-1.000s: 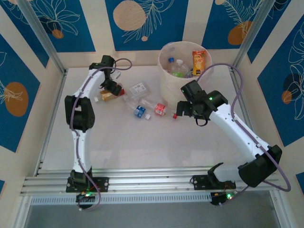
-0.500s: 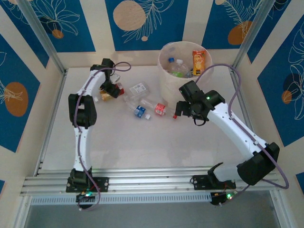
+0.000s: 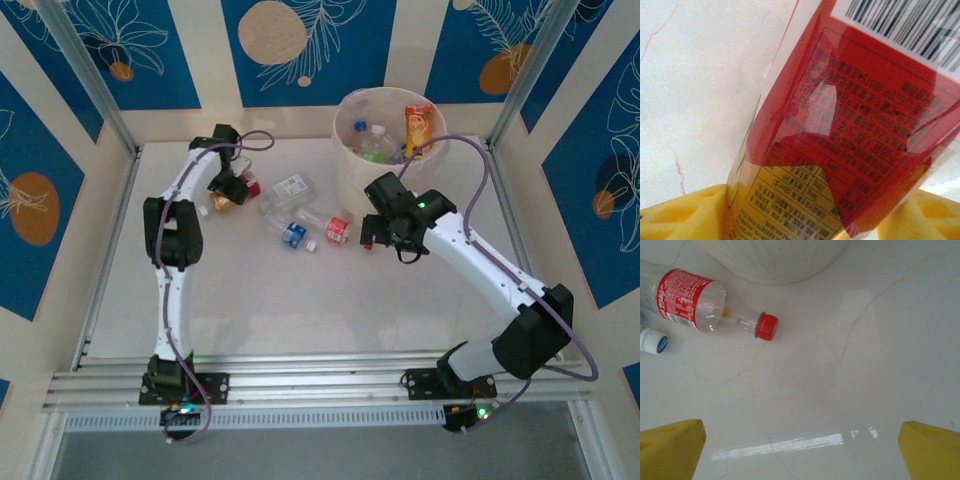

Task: Put the plastic bottles in the bin

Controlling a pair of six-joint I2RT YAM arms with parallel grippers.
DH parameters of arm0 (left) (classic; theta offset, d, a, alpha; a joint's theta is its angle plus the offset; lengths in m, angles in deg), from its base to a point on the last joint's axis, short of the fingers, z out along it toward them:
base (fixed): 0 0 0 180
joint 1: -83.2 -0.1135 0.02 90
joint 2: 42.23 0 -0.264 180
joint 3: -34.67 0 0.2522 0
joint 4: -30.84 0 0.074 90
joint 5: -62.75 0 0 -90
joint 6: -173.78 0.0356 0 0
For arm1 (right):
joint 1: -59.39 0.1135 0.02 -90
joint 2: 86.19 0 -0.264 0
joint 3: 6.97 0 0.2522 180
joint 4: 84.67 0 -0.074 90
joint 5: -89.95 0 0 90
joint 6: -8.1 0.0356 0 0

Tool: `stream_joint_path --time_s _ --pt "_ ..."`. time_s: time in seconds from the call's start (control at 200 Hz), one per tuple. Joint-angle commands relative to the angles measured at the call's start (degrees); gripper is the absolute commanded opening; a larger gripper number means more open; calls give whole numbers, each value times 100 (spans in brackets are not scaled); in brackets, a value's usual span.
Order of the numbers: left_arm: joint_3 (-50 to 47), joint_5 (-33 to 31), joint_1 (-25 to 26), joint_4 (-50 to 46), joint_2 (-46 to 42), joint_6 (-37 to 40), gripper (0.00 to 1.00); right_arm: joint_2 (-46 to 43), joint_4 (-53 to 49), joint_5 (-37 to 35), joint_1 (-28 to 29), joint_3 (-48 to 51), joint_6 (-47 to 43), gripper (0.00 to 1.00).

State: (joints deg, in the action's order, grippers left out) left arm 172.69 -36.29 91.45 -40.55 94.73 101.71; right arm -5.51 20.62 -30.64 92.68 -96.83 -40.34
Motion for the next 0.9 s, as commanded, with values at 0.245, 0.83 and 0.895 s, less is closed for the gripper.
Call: stream_joint_path --time_s 0.245,0.83,0.895 --pt "-732 51 -94 8 -600 -70 46 129 109 -12 98 -204 -232 99" --pt "-2866 96 -78 772 -2344 -1490 45 -144 508 362 98 -257 -341 99" --pt "-3195 232 -69 1044 -2669 -1780 45 -195 580 415 107 -239 -344 99"
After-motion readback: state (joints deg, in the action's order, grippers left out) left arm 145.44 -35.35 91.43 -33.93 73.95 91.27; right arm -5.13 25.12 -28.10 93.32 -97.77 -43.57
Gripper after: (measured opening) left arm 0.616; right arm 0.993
